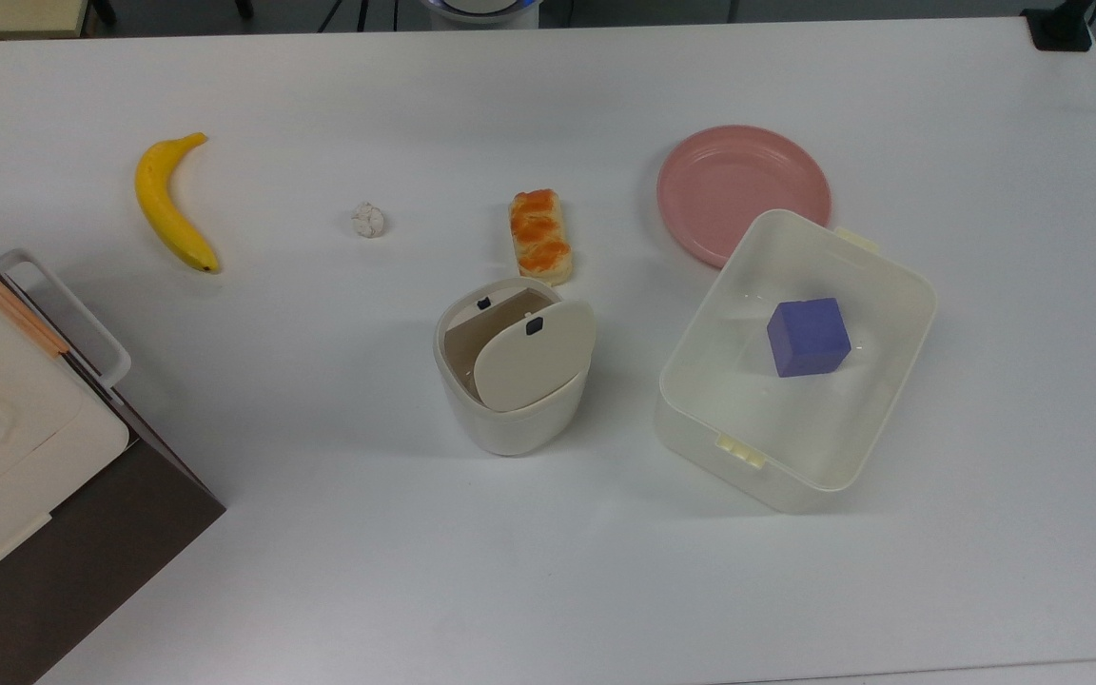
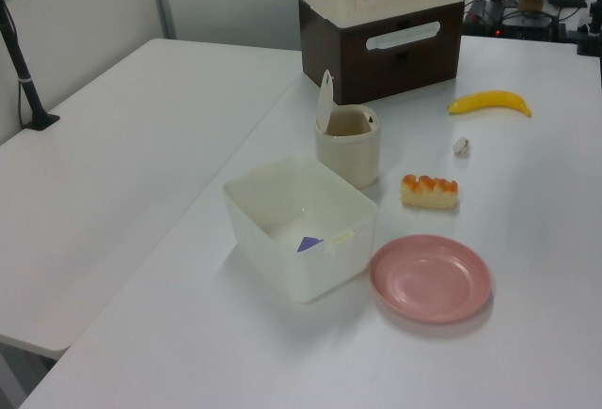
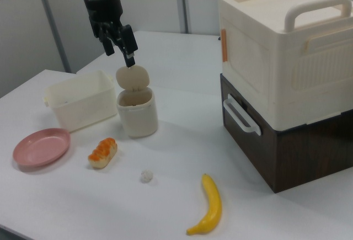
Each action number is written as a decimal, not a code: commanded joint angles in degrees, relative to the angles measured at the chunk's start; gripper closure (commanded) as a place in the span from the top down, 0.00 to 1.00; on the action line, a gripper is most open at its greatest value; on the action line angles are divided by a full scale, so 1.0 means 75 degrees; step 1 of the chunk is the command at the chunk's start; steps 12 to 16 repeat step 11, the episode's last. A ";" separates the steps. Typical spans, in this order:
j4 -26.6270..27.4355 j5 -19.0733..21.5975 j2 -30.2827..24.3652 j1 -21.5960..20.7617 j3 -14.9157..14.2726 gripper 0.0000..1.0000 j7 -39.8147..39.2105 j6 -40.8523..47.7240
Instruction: Open the trash can
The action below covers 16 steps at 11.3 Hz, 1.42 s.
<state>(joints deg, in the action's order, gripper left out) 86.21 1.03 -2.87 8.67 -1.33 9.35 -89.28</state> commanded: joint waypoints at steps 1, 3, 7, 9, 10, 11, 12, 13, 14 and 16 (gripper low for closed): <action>-0.0011 0.0074 -0.0109 -0.0044 -0.0127 1.00 -0.0671 0.0220; -0.0011 0.0109 -0.0098 -0.0043 -0.0162 1.00 -0.0965 0.0220; -0.0011 0.0097 -0.0098 -0.0067 -0.0150 1.00 -0.1279 0.0220; -0.0011 0.0132 -0.0086 -0.0067 -0.0162 1.00 -0.1469 0.0220; -0.0011 0.0133 -0.0086 -0.0067 -0.0162 1.00 -0.1469 0.0208; 0.0001 0.0133 -0.0075 -0.0078 -0.0162 1.00 -0.1469 0.0220; 0.0001 0.0133 -0.0075 -0.0078 -0.0162 1.00 -0.1469 0.0220; 0.0001 0.0133 -0.0075 -0.0078 -0.0162 1.00 -0.1469 0.0220; 0.0001 0.0133 -0.0075 -0.0078 -0.0162 1.00 -0.1469 0.0220; 0.0001 0.0133 -0.0075 -0.0078 -0.0162 1.00 -0.1469 0.0220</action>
